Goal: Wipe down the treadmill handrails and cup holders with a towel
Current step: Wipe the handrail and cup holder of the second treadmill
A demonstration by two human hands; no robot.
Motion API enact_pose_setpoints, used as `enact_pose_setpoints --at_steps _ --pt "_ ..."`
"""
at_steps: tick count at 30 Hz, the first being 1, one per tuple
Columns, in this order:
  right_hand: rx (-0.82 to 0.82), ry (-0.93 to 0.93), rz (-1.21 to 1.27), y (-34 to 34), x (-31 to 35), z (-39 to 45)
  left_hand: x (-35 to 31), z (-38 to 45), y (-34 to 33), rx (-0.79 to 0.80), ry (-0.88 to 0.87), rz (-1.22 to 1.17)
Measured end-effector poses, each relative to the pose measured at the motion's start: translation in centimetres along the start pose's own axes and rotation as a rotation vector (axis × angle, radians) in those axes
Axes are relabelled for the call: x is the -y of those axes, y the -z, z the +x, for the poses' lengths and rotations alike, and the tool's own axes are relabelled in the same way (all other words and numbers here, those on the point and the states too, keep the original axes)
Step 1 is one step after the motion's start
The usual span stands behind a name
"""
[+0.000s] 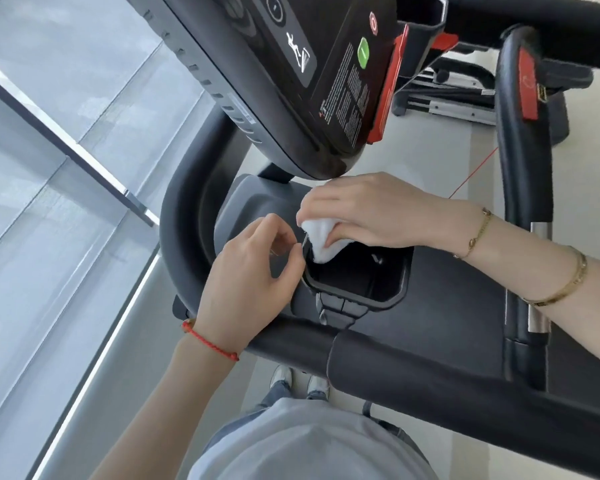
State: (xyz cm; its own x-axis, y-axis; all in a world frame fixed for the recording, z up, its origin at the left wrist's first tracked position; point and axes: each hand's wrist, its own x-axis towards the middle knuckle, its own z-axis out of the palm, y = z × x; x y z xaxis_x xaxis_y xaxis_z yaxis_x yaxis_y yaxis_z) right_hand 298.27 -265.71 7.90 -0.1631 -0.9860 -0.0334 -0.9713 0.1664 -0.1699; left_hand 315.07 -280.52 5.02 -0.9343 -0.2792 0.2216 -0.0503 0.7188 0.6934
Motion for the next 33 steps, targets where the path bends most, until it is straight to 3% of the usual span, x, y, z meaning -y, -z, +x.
enact_pose_setpoints --at_steps 5,9,14,19,25,28,33 --pt "-0.033 0.195 -0.047 -0.6 0.9 0.7 0.0 -0.3 0.1 0.006 -0.026 0.002" --pt "-0.056 0.151 -0.026 -1.0 1.0 0.4 -0.2 -0.5 0.2 0.011 -0.030 0.029" --pt "-0.085 -0.043 0.030 -1.2 1.3 -0.7 -0.5 -0.5 0.1 0.005 -0.018 0.084" --pt "-0.042 -0.550 0.285 -0.4 0.2 -3.7 -1.0 -0.4 -0.3 0.062 -0.049 0.171" --pt "-0.174 -0.856 0.446 -1.9 2.3 -6.5 -0.9 0.6 -0.4 0.169 -0.050 0.151" --pt "-0.203 -0.970 0.552 -2.0 3.4 -6.6 -1.0 1.3 -0.7 0.187 -0.050 0.131" --pt "-0.229 -0.999 0.588 -1.0 3.6 -5.1 -0.8 2.2 -0.7 0.220 -0.065 0.116"
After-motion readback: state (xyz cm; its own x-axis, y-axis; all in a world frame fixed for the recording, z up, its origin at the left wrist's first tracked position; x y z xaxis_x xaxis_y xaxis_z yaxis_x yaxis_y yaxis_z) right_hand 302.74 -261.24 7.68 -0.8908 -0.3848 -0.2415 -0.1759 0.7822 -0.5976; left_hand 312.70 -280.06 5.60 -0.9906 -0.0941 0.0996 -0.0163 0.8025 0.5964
